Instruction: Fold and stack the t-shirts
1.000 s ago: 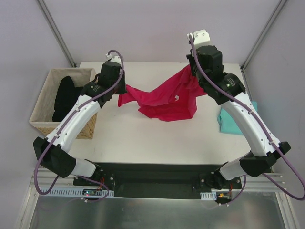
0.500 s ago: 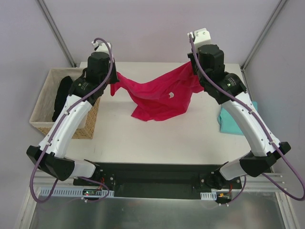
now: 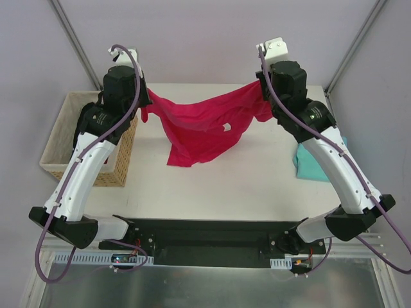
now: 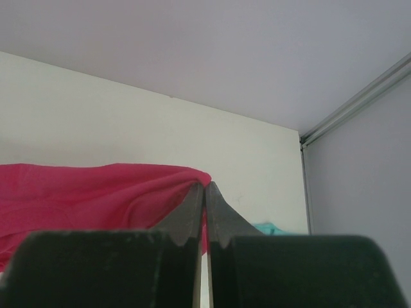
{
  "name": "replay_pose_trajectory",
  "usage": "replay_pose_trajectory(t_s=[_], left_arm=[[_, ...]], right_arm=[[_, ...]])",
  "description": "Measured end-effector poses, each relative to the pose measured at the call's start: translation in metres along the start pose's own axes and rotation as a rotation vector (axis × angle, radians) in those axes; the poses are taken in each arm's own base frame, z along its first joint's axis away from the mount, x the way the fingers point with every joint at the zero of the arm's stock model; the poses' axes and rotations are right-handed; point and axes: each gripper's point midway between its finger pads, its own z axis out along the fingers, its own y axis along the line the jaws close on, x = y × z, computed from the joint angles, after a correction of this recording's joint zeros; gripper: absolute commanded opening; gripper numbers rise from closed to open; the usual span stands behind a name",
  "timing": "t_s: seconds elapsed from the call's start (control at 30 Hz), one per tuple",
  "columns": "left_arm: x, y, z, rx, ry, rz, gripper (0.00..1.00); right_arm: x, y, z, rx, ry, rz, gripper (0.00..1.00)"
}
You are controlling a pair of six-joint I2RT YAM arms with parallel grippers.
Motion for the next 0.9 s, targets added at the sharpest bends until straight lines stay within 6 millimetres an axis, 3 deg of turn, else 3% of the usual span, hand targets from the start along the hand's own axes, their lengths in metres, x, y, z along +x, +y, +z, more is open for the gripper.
replay_pose_trajectory(t_s=[0.3,0.67,0.9], left_arm=[[-0.013,0.004,-0.009,-0.008,-0.032,-0.005,0.0],[-0.031,0.013,-0.022,-0.035,-0.078,0.048,0.0],[-0.037,0.015,-0.025,-0.039,-0.09,0.067,0.0]], right_arm=[[-0.003,-0.01,-0.01,0.019,-0.019,0.015,0.01],[0.021,-0.004,-0.006,0.016,0.017,-0.012,0.01],[0.0,-0.013,-0.011,0.029,-0.062,-0.027,0.01]])
